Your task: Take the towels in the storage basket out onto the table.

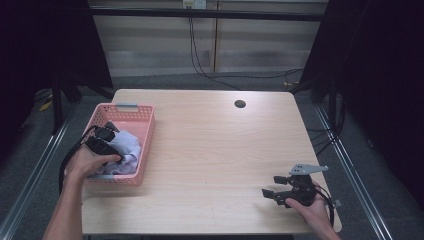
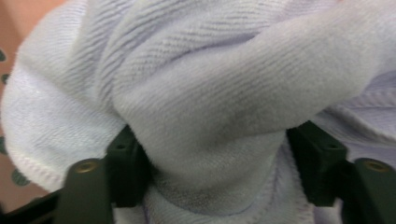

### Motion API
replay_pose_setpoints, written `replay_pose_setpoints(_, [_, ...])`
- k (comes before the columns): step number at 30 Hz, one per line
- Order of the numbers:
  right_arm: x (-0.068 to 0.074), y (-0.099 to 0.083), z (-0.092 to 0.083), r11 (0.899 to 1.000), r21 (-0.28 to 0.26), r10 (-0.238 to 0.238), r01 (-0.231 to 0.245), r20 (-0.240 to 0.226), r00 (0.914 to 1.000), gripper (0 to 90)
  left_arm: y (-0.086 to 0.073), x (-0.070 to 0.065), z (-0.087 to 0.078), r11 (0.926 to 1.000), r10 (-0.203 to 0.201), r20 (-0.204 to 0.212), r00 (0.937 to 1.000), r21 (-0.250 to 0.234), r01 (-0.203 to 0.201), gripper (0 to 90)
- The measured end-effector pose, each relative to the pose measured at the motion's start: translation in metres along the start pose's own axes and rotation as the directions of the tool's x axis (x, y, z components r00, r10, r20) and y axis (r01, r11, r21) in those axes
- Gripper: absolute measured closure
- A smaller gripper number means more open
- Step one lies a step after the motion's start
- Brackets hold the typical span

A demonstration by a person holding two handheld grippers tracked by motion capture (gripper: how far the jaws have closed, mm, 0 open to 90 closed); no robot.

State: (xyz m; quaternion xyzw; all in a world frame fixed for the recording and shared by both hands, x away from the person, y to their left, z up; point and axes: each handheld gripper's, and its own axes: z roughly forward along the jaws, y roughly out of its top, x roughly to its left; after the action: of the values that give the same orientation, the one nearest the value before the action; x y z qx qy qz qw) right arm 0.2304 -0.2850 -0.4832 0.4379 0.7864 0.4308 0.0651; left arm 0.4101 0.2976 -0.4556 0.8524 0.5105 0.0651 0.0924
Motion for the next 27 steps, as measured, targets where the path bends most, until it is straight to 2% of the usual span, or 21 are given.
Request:
replay_pose_setpoints(3, [0.001, 0.000, 0.000, 1.000, 0.009, -0.002, 0.002, 0.011, 0.9999, 21.4, -0.003, -0.001, -0.004, 0.9994, -0.014, 0.003, 0.9999, -0.032, 0.014, 44.1])
replay_pose_setpoints(4, [0.001, -0.001, 0.000, 1.000, 0.009, -0.002, 0.002, 0.013, 0.9999, 21.2, -0.005, 0.000, -0.006, 0.9992, 0.002, 0.008, 1.0000, -0.039, -0.002, 46.8])
replay_pose_setpoints(6, [0.000, 0.000, 0.000, 1.000, 0.011, -0.001, 0.001, 0.011, 0.9999, 21.3, -0.009, 0.004, -0.010, 0.9966, -0.013, 0.044, 0.9990, -0.080, 0.016, 48.6])
replay_pose_setpoints(7, [0.000, 0.000, 0.000, 1.000, 0.011, -0.001, 0.001, 0.011, 0.9999, 21.3, -0.009, 0.004, -0.010, 0.9966, -0.013, 0.044, 0.9990, -0.080, 0.016, 49.2])
replay_pose_setpoints(8, [0.000, 0.000, 0.000, 1.000, 0.014, -0.004, 0.004, 0.013, 0.9999, 21.2, -0.011, 0.005, -0.011, 0.9951, -0.027, 0.058, 0.9980, -0.094, 0.032, 49.2])
replay_pose_setpoints(9, [0.000, 0.000, 0.000, 1.000, 0.014, -0.001, 0.001, 0.014, 0.9999, 21.1, -0.012, 0.006, -0.012, 0.9947, -0.025, 0.070, 0.9972, -0.098, 0.032, 49.5])
replay_pose_setpoints(15, [0.001, -0.001, 0.001, 1.000, 0.023, 0.000, -0.001, 0.013, 0.9999, 21.2, -0.017, 0.009, -0.023, 0.9870, -0.036, 0.096, 0.9947, -0.153, 0.051, 50.6])
replay_pose_setpoints(18, [0.001, -0.002, 0.000, 1.000, 0.023, 0.000, 0.000, 0.012, 0.9999, 21.2, -0.020, 0.012, -0.028, 0.9793, -0.054, 0.127, 0.9905, -0.187, 0.077, 50.7])
replay_pose_setpoints(21, [0.001, -0.002, 0.000, 1.000, 0.025, -0.002, 0.002, 0.010, 0.9999, 21.2, -0.022, 0.017, -0.032, 0.9701, -0.083, 0.172, 0.9817, -0.211, 0.119, 50.7])
replay_pose_setpoints(22, [0.001, -0.002, 0.000, 1.000, 0.024, -0.003, 0.003, 0.010, 0.9999, 21.2, -0.023, 0.019, -0.034, 0.9687, -0.076, 0.185, 0.9798, -0.219, 0.116, 50.7])
replay_pose_setpoints(26, [0.001, -0.002, 0.000, 1.000, 0.022, 0.000, -0.001, 0.009, 1.0000, 21.2, -0.026, 0.022, -0.045, 0.9465, -0.088, 0.227, 0.9700, -0.284, 0.152, 50.8])
replay_pose_setpoints(27, [0.001, -0.002, 0.000, 1.000, 0.022, 0.000, 0.000, 0.010, 1.0000, 21.2, -0.027, 0.023, -0.049, 0.9453, -0.080, 0.221, 0.9719, -0.292, 0.145, 50.9])
